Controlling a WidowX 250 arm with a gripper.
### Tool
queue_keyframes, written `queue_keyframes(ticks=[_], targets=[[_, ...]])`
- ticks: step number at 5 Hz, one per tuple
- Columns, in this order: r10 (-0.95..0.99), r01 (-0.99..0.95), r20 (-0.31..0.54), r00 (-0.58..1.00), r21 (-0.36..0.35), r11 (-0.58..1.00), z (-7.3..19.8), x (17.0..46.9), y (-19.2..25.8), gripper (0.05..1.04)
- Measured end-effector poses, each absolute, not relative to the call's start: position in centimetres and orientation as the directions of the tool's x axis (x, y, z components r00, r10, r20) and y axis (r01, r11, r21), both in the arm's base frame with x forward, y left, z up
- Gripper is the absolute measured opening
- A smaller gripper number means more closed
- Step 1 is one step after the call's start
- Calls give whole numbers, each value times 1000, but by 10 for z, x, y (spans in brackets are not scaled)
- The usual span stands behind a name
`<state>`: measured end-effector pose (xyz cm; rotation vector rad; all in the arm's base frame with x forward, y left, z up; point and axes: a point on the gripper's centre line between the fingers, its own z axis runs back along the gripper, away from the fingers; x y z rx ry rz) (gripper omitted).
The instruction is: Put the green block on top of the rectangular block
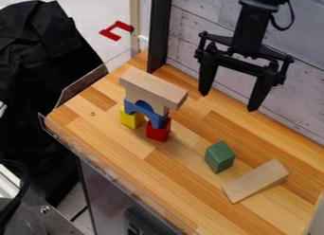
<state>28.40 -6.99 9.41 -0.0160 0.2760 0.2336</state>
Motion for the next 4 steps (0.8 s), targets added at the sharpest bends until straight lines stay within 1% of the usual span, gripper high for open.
queue_keyframes(ticks=[1, 2, 3, 4], targets=[[230, -231, -307, 924, 32, 972, 83, 282, -69, 1000], [139, -124, -315, 939, 66, 990, 81, 282, -68, 1000], [57, -23, -334, 941, 104, 994, 77, 278, -85, 1000], [9, 27, -330, 944, 103, 994, 73, 275, -94, 999]])
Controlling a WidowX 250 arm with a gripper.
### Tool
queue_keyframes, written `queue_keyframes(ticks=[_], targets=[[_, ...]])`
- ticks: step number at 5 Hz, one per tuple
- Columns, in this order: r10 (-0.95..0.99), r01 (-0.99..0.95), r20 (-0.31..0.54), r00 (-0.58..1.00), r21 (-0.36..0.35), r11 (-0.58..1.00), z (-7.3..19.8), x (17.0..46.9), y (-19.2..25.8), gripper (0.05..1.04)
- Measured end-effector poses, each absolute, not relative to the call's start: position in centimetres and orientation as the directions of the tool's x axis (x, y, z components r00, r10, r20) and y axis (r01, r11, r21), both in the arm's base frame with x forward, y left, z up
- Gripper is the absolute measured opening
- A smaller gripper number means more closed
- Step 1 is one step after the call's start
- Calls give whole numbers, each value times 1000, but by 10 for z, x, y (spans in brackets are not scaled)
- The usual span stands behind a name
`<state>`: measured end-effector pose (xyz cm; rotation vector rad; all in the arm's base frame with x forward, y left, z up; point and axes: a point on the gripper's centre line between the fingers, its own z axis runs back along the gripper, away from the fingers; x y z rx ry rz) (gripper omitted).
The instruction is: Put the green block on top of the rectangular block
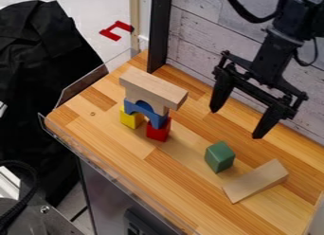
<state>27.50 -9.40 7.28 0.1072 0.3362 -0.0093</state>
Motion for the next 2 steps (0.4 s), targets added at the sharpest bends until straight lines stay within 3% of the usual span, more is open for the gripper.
queue_keyframes(ticks=[2], targets=[[-108, 119, -328, 938, 15, 993, 59, 270, -96, 1000]])
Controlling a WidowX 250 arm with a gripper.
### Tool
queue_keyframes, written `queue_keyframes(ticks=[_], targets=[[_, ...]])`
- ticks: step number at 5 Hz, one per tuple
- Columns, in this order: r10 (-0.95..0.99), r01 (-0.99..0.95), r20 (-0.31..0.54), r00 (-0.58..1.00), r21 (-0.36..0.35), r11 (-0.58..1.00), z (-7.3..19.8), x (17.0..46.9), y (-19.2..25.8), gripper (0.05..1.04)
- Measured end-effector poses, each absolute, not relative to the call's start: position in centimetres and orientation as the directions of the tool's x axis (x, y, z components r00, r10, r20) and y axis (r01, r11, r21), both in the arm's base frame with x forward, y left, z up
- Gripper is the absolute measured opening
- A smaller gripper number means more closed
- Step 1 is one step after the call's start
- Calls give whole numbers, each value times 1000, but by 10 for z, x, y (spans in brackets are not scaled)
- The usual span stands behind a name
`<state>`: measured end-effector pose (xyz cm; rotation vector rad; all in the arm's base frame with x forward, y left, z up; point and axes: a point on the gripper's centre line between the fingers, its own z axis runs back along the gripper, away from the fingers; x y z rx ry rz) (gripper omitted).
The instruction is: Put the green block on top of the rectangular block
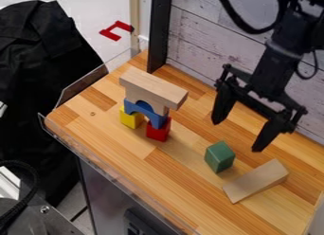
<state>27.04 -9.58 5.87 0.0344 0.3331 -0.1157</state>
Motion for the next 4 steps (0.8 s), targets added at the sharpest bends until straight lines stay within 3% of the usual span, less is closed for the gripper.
queue_keyframes(ticks=[4], targets=[[-161, 176, -334, 929, 18, 984, 30, 260, -70, 1000]])
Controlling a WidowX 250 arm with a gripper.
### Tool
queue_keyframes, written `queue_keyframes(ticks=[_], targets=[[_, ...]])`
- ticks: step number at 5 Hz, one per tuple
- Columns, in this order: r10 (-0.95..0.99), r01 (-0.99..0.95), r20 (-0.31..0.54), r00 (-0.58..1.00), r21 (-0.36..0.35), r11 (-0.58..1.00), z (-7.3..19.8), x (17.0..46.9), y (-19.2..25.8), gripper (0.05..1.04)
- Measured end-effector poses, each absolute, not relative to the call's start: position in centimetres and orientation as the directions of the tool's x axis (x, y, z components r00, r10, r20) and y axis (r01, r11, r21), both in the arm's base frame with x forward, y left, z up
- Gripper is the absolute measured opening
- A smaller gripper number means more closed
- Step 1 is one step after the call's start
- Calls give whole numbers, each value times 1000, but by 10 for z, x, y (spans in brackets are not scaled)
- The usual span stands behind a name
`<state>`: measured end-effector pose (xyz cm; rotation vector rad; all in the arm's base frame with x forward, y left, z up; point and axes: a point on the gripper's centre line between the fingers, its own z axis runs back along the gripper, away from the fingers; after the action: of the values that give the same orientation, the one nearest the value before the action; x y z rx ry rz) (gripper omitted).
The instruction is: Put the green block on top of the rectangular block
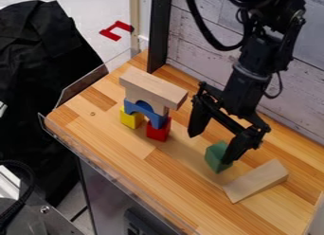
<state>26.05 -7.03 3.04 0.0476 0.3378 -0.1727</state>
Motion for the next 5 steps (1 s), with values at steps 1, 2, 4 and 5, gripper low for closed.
queue_keyframes(ticks=[1, 2, 4, 5], targets=[[-154, 167, -324, 933, 12, 986, 29, 261, -72, 1000], [-199, 198, -302, 932, -36, 980, 23, 260, -76, 1000], [-244, 220, -207, 947, -134, 966, 20, 266, -67, 1000], [-241, 216, -197, 950, -137, 967, 20, 268, -65, 1000]])
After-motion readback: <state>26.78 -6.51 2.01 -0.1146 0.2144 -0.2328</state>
